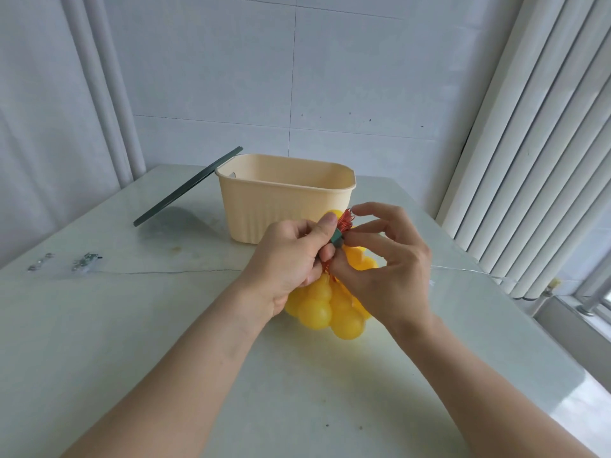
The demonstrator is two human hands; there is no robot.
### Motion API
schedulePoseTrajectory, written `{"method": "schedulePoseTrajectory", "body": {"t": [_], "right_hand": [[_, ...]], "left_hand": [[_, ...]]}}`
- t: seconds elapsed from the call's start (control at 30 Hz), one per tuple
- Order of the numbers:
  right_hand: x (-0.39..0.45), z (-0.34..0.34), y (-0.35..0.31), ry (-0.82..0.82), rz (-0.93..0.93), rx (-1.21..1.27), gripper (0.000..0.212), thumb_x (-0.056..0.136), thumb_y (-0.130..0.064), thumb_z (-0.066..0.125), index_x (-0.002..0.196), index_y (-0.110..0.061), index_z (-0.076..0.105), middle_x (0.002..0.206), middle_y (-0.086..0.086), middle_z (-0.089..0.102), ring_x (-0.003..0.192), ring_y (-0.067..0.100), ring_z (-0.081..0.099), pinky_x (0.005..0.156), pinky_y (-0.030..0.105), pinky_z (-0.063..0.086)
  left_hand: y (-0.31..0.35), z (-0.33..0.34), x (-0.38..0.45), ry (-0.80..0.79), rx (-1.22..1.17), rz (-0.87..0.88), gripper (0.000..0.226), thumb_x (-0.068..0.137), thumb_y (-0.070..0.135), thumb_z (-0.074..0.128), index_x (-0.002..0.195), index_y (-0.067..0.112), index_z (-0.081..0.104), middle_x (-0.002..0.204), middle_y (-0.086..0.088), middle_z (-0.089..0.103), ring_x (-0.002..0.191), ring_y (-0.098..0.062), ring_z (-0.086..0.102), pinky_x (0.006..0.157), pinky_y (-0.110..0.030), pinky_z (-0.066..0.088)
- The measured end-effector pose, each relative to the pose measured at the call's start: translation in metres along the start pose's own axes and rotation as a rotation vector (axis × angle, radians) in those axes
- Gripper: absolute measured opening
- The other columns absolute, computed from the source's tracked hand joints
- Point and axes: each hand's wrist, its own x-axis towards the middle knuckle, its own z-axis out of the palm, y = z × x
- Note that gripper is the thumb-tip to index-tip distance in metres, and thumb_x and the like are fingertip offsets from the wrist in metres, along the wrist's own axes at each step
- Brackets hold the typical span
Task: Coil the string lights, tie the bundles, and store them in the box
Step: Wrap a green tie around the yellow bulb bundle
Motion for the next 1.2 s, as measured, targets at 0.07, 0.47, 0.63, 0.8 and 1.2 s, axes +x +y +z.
{"method": "schedulePoseTrajectory", "body": {"t": [0.07,0.47,0.63,0.8,1.2], "right_hand": [[-0.001,0.0,0.0,-0.008,-0.019,0.0,0.014,0.067,-0.007,0.088,0.068,-0.006,0.074,0.103,0.013,0.06,0.075,0.012,0.061,0.07,0.012,0.043],[-0.003,-0.004,0.002,-0.238,0.308,0.156,0.03,0.067,-0.038,0.066,0.051,-0.012,0.063,0.103,-0.005,0.057,0.097,0.007,0.057,0.083,0.01,0.04],[0.0,-0.005,0.0,-0.327,0.501,0.318,0.018,0.073,-0.015,0.071,0.055,-0.017,0.073,0.122,-0.015,0.058,0.106,0.004,0.057,0.086,0.017,0.045],[0.003,-0.007,-0.004,-0.402,0.585,0.528,0.025,0.077,-0.023,0.068,0.053,-0.021,0.07,0.13,-0.013,0.054,0.117,0.008,0.057,0.087,0.034,0.049],[0.004,-0.014,-0.007,-0.648,0.56,0.503,0.03,0.097,-0.018,0.062,0.07,-0.016,0.075,0.144,-0.014,0.044,0.117,-0.007,0.052,0.069,0.015,0.046]], "left_hand": [[0.0,0.002,-0.001,0.034,0.042,0.039,0.036,0.099,0.032,0.058,0.072,0.008,0.054,0.053,0.001,0.049,0.036,-0.011,0.029,0.035,-0.017,0.025],[-0.008,0.004,0.001,0.002,0.222,0.146,0.033,0.097,0.035,0.059,0.076,0.009,0.061,0.05,0.005,0.052,0.036,-0.01,0.038,0.039,-0.018,0.03],[-0.009,-0.003,0.005,0.002,0.327,0.173,0.037,0.096,0.038,0.059,0.09,0.002,0.064,0.049,0.006,0.054,0.036,-0.013,0.041,0.04,-0.02,0.033],[-0.013,-0.002,0.007,0.119,0.407,0.325,0.028,0.097,0.031,0.061,0.086,0.006,0.069,0.058,0.004,0.068,0.048,-0.003,0.058,0.05,-0.016,0.042],[-0.017,-0.005,0.006,0.168,0.517,0.338,0.031,0.099,0.038,0.056,0.077,0.016,0.061,0.056,0.003,0.066,0.045,-0.009,0.062,0.045,-0.022,0.046]]}}
